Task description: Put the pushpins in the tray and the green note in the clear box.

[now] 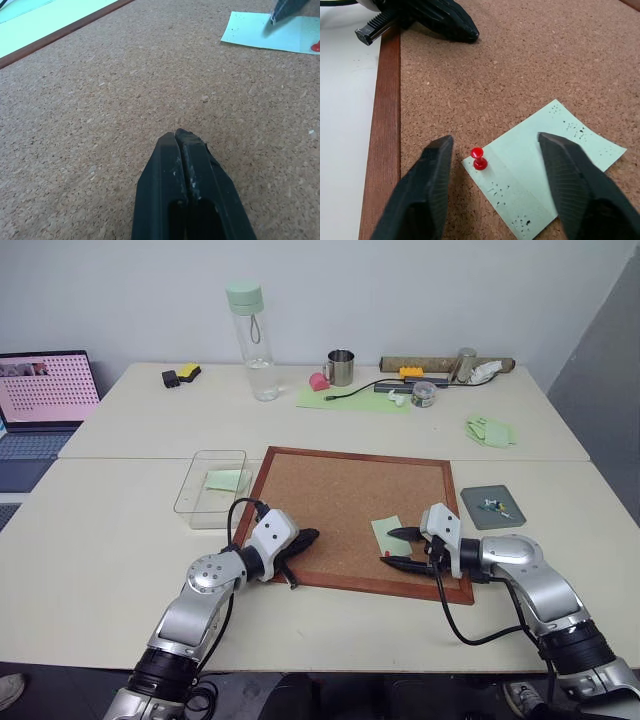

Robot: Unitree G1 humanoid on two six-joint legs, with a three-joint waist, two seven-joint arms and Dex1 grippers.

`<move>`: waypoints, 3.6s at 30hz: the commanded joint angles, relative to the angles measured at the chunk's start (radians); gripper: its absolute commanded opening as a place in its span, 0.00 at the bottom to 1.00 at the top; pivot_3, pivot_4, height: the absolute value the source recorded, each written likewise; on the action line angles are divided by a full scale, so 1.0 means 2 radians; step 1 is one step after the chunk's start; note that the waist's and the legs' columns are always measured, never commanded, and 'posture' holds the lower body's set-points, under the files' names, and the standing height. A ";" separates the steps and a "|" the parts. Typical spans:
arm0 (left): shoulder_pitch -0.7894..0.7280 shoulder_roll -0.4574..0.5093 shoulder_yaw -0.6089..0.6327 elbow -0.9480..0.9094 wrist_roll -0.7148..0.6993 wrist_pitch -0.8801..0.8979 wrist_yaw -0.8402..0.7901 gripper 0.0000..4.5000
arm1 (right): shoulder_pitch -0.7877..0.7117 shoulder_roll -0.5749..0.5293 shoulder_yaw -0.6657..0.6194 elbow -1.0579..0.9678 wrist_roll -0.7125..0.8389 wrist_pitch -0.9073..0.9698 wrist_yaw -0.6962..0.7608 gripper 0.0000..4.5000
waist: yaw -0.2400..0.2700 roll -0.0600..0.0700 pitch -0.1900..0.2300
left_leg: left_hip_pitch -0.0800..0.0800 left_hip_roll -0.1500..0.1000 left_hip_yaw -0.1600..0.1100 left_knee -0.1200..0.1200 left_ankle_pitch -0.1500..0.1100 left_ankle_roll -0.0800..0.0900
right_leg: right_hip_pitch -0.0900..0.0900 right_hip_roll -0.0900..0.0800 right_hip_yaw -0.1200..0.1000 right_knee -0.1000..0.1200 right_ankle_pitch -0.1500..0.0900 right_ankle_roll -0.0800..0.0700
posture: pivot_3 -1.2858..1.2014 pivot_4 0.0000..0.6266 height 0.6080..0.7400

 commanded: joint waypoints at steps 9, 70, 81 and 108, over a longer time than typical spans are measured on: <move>0.022 0.006 -0.007 0.006 0.013 0.020 0.003 0.00 | 0.008 -0.003 0.000 -0.012 0.006 -0.007 0.011 0.08 | 0.000 0.000 0.000 | 0.000 0.000 0.000 0.000 0.000 0.000 | 0.000 0.000 0.000 0.000 0.000 0.000 | 0.52 0.24 1.00; -0.224 -0.046 -0.089 0.106 -0.029 -0.043 -0.193 0.56 | -0.094 -0.083 -0.036 -0.161 0.102 0.116 0.066 0.00 | 0.002 -0.003 0.003 | -0.003 0.000 -0.002 0.001 0.000 0.000 | -0.001 0.000 -0.002 -0.002 0.000 0.000 | 0.52 0.24 1.00; -0.228 -0.080 -0.085 0.133 -0.031 -0.056 -0.199 0.12 | -0.095 -0.084 -0.039 -0.165 0.111 0.129 0.060 0.00 | 0.001 -0.003 0.004 | -0.004 0.000 -0.002 0.001 0.000 0.000 | -0.001 0.000 -0.002 -0.002 0.000 0.000 | 0.52 0.24 1.00; -0.162 -0.082 -0.071 0.075 -0.020 -0.053 -0.135 0.00 | -0.125 -0.126 -0.142 -0.122 0.161 0.217 0.013 0.00 | 0.001 -0.003 0.003 | -0.004 0.000 -0.002 0.001 0.000 0.000 | -0.001 0.000 -0.002 -0.002 0.000 0.000 | 0.52 0.24 1.00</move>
